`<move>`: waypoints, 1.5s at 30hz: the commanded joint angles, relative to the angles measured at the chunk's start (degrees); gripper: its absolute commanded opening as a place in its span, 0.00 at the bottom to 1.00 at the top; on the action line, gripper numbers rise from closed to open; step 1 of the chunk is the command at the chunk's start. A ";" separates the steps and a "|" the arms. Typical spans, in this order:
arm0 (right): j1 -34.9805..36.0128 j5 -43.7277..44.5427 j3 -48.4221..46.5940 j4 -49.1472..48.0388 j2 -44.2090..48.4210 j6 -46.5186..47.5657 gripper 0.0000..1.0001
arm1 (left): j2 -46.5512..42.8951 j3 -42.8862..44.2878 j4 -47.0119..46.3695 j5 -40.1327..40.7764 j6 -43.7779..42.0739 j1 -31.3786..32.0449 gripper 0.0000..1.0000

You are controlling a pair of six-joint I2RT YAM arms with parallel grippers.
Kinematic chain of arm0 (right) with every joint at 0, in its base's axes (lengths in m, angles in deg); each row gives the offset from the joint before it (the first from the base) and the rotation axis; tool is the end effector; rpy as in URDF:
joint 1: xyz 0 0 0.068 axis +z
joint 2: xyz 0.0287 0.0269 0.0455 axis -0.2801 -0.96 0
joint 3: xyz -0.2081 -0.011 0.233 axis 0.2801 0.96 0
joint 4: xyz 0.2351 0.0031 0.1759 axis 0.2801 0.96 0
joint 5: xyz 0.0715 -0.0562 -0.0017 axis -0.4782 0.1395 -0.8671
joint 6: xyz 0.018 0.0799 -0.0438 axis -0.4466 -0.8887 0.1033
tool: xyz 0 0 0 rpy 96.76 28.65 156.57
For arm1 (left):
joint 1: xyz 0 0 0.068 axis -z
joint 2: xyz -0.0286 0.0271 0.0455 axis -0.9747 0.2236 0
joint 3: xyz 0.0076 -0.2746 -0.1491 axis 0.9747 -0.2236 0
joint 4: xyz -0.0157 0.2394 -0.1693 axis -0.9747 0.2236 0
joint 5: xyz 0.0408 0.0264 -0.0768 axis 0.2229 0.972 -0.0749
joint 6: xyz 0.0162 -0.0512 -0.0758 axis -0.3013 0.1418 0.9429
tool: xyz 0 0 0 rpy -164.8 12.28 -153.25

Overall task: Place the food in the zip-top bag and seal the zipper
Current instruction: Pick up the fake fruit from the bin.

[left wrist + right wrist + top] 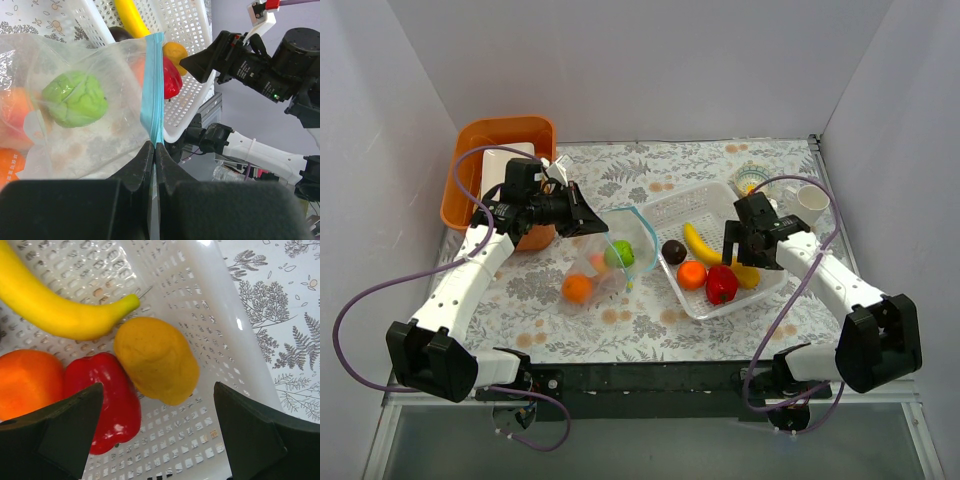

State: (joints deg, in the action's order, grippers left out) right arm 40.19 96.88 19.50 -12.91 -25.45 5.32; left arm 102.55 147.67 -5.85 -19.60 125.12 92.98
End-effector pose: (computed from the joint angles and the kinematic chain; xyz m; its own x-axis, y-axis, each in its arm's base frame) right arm 0.2834 0.0960 0.2390 -0.8309 0.0937 -0.5485 0.1412 0.9890 -0.0448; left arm 0.2894 -0.1366 0.3533 -0.8194 -0.5414 0.1883 -0.4327 0.3687 -0.8227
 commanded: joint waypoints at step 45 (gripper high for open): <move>-7.49 -34.75 -2.20 -16.33 10.68 6.31 0.34 | -0.41 -1.25 -1.71 -1.84 -0.44 0.10 0.00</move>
State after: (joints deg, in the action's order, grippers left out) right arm 32.78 67.84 20.64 -25.53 -16.73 13.45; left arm 102.57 146.71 -6.88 -20.10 125.12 92.98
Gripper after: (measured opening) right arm 0.655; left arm 0.015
